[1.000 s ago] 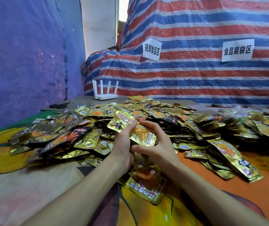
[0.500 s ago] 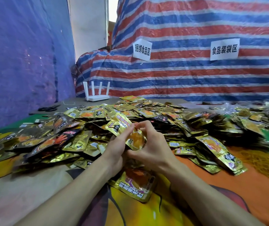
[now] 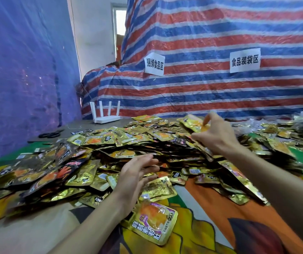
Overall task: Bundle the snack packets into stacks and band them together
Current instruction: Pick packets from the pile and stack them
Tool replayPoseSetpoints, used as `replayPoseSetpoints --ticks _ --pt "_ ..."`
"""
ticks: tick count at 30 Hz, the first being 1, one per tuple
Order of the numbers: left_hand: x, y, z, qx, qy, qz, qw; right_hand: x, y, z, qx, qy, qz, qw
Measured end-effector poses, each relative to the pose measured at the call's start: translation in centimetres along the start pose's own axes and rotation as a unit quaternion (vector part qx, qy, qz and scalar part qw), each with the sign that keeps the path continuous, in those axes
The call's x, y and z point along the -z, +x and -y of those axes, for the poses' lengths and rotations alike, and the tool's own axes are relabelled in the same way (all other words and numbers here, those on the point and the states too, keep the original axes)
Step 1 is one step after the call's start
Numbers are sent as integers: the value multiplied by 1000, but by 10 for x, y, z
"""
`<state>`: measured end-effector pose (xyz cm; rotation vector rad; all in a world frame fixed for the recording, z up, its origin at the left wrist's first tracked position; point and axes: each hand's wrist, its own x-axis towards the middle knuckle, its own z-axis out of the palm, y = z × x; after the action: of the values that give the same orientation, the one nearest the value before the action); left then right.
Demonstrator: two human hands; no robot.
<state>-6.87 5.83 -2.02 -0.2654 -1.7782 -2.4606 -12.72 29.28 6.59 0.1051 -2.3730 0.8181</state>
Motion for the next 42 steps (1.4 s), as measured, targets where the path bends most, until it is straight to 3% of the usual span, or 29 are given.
replayPoseSetpoints --ticks 6,10,14,19,23,25,28,32,34,37,42 --pt "-3 -2 5 -21 96 40 994 9 56 -42 -133 -36 -53 989" --pt "-2 -2 5 -44 133 49 989 -6 59 -61 -197 -123 10 973" --pt "0 -4 2 -58 148 65 985 -14 50 -58 -199 -228 14 953" --pt "3 -7 -4 -90 221 79 968 -9 38 -40 -165 -274 2 947" --pt "6 -10 -9 -101 371 122 915 -16 15 -10 -7 -190 -22 982" --pt "6 -12 -13 -89 403 144 899 -23 -5 10 72 -106 48 991" --pt "10 -13 -24 -87 485 169 853 -35 -33 33 137 -24 205 969" --pt "30 -17 -55 -38 574 232 784 -56 -54 51 146 -22 408 901" --pt "47 -19 -72 1 606 234 760 -63 -58 57 123 -17 470 874" --pt "74 -18 -94 35 653 185 733 -63 -60 61 100 26 503 858" --pt "99 -6 -96 179 754 198 600 -74 -63 69 133 -115 532 828"
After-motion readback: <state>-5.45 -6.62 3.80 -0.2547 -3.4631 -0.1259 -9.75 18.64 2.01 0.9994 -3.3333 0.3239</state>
